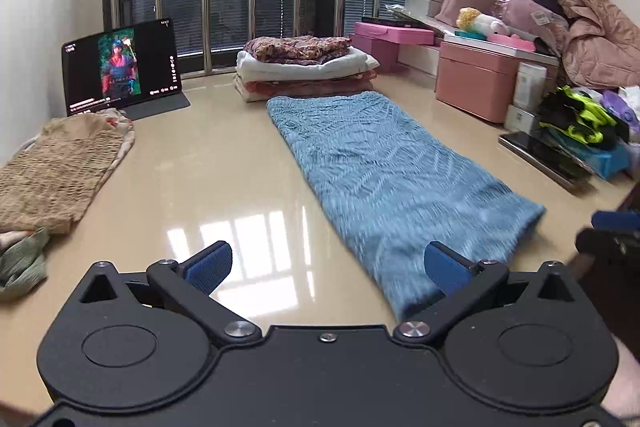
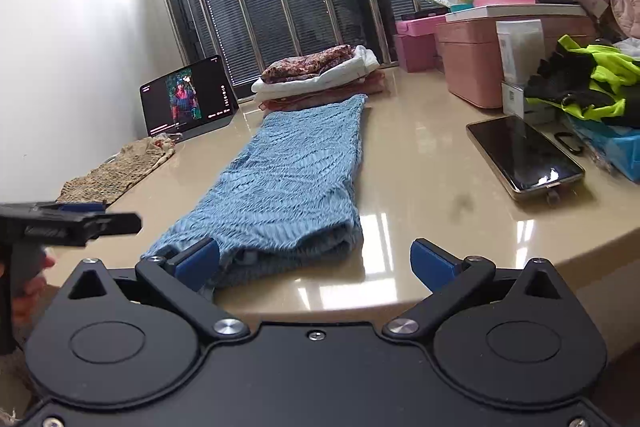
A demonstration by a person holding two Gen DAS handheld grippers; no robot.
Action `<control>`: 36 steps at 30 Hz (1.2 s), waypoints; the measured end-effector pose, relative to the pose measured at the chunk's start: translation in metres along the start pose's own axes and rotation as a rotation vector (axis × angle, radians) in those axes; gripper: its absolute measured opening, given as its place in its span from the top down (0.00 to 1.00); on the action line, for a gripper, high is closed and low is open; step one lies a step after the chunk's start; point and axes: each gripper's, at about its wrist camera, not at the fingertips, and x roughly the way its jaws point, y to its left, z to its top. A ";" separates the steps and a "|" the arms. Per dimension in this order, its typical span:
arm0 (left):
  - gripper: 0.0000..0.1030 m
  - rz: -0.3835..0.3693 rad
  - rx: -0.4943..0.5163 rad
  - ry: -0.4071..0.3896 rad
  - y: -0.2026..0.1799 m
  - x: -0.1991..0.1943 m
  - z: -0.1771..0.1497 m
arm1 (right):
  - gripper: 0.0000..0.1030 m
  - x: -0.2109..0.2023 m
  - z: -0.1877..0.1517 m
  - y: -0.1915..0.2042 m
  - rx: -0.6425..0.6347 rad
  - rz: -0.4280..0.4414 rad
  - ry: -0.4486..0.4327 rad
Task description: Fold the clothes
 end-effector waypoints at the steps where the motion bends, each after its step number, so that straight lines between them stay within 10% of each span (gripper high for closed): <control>1: 0.00 0.006 0.018 -0.004 -0.002 -0.007 -0.003 | 0.00 -0.003 -0.001 0.001 -0.005 0.001 0.004; 15: 0.00 -0.011 -0.092 -0.074 -0.043 -0.089 -0.042 | 0.00 -0.060 -0.016 0.022 -0.011 0.032 -0.022; 36: 0.00 0.036 -0.116 -0.001 -0.055 -0.093 -0.072 | 0.00 -0.057 -0.024 0.053 -0.117 0.005 -0.039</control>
